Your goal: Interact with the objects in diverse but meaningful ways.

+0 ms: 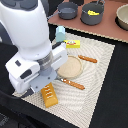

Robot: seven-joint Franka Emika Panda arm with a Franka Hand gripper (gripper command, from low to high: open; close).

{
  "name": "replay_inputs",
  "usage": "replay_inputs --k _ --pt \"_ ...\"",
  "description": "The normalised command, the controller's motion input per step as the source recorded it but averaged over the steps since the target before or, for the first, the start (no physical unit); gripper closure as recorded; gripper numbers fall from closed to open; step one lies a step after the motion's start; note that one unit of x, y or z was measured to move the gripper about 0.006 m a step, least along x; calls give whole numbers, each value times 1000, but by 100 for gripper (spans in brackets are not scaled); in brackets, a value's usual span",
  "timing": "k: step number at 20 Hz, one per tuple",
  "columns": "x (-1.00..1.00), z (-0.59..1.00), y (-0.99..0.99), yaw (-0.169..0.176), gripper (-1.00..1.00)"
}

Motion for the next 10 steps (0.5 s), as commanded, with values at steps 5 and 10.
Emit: replay_inputs --k 5,10 --pt "416 -61 -59 -41 -100" --pt "369 -41 -35 -27 -100"
